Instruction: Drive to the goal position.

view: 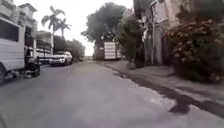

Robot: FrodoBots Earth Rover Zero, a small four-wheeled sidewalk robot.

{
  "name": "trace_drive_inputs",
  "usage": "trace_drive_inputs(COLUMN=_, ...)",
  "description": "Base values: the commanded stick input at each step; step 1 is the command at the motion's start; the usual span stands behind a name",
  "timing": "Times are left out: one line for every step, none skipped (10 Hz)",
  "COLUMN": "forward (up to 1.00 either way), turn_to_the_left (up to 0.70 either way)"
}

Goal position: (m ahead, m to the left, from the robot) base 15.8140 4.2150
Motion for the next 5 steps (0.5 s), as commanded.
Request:
trace_drive_inputs(forward=1.00, turn_to_the_left=0.00)
trace_drive_inputs(forward=1.00, turn_to_the_left=0.00)
trace_drive_inputs(forward=1.00, turn_to_the_left=0.00)
trace_drive_inputs(forward=1.00, turn_to_the_left=0.00)
trace_drive_inputs(forward=1.00, turn_to_the_left=0.00)
